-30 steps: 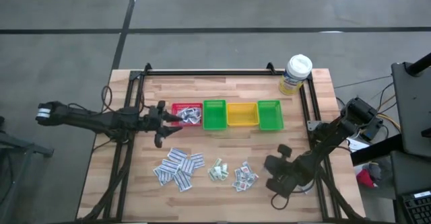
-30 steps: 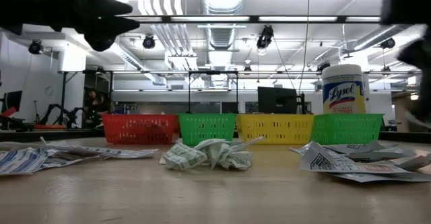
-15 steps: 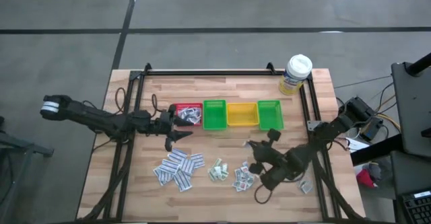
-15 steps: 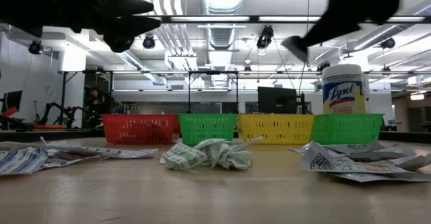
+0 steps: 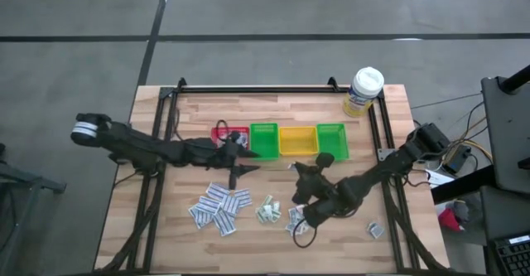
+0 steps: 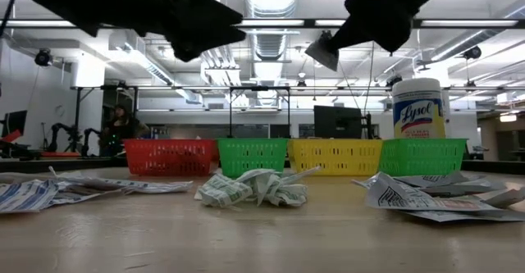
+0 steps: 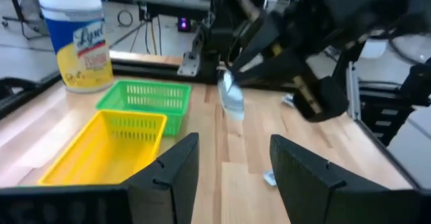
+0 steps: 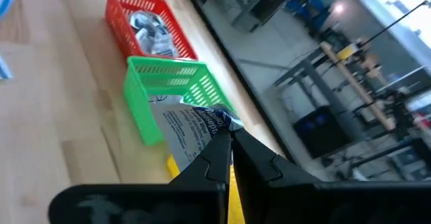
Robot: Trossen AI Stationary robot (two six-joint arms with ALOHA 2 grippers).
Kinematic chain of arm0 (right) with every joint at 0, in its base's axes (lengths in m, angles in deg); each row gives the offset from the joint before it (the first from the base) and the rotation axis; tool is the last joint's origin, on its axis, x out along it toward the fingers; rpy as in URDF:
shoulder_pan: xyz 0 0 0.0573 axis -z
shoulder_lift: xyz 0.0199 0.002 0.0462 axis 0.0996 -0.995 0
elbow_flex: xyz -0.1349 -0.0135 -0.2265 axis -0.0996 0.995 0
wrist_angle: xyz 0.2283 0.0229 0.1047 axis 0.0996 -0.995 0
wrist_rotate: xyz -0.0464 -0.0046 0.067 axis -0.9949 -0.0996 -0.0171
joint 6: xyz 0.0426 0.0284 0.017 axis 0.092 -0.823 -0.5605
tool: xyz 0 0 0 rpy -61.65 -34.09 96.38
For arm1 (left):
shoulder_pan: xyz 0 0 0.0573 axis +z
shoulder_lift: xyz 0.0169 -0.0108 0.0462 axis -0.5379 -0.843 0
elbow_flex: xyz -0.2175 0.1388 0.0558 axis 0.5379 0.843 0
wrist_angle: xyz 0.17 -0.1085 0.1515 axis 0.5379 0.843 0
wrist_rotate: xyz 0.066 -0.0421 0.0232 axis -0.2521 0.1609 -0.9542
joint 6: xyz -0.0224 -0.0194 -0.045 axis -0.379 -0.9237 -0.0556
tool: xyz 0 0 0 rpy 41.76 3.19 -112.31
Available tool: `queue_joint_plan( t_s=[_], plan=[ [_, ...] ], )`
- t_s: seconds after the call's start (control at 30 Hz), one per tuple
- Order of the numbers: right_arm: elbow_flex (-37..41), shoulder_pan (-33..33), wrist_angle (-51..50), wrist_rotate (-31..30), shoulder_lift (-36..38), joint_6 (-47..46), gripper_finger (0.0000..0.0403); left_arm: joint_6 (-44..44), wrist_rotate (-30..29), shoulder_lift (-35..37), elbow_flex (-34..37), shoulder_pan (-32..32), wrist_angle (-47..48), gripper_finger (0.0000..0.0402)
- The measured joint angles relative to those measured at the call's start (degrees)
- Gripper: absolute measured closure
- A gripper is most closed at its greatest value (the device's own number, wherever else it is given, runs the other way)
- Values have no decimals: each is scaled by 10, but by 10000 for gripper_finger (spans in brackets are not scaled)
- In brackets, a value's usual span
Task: Pick & Place First Aid Supplies
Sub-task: Put the alcohol pad into the red basket
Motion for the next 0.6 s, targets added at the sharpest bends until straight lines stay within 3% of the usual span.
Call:
queue_joint_plan(
  t_s=[0.23, 0.6],
  plan=[
    [-36, 4, 2, -31, -29, 37, 394, 0, 0, -81, -68, 0, 0, 225],
    [-75, 4, 14, -68, -68, 80, 394, -15, -7, -141, -124, 0, 4, 225]
  ],
)
